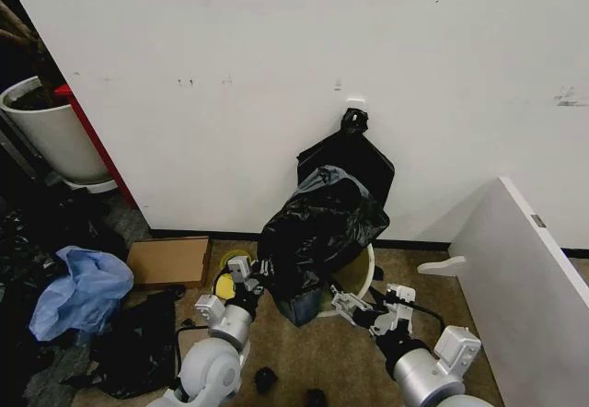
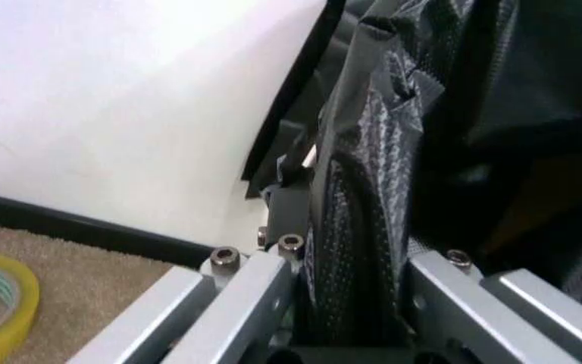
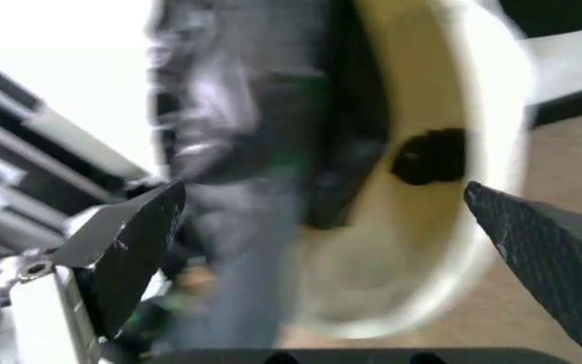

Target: Place the garbage bag over the trash bin.

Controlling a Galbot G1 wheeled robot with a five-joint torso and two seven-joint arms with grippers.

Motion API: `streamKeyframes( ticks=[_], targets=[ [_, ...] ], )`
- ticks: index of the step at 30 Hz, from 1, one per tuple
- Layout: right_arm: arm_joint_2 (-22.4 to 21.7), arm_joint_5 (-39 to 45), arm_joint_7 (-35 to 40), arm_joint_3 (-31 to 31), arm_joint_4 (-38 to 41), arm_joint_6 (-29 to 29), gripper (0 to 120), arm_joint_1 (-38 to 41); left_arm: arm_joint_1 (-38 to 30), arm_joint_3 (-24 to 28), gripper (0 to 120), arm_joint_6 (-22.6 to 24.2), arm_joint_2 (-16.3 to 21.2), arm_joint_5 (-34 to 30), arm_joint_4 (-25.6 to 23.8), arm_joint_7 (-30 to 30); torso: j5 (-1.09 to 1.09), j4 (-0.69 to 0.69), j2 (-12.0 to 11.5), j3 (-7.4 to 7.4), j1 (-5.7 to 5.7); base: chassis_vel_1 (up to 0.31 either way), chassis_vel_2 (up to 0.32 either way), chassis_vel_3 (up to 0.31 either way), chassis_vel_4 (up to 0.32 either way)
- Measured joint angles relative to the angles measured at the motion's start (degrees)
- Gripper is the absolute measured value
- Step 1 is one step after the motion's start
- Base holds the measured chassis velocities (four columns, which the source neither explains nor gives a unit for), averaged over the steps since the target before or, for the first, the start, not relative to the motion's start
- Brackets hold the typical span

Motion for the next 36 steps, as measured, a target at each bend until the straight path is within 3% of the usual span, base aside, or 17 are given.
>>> streamKeyframes(
  ticks=[7,18,26,36],
  targets=[
    [0.09,-0.47,-4.74,-1.51,-0.07,5.21,100,0.11,-0.57,-0.04,0,0.3,-0.07,0.04,0.93,0.06,-0.01,0.0,0.0,0.0,0.0,0.0,0.0,0.0,0.0],
    [0.55,-5.03,-4.04,-3.14,-4.24,4.85,100,2.36,0.14,-0.11,0,1.04,-0.25,0.24,-1.83,0.15,0.0,-0.01,0.0,0.0,0.0,0.0,0.0,0.0,0.0],
    [0.44,-7.81,-5.91,-4.05,-5.74,6.87,75,1.54,0.64,-0.19,0,1.06,-0.39,0.48,-2.47,0.21,0.0,0.0,0.0,0.0,0.0,0.0,0.0,0.0,0.0],
    [0.05,-7.65,-8.98,-4.08,-6.16,9.69,35,0.45,0.84,-0.53,0,1.07,-0.8,0.47,-3.09,-0.01,0.0,-0.01,0.0,0.0,0.0,0.0,0.0,0.0,0.0]
  ],
)
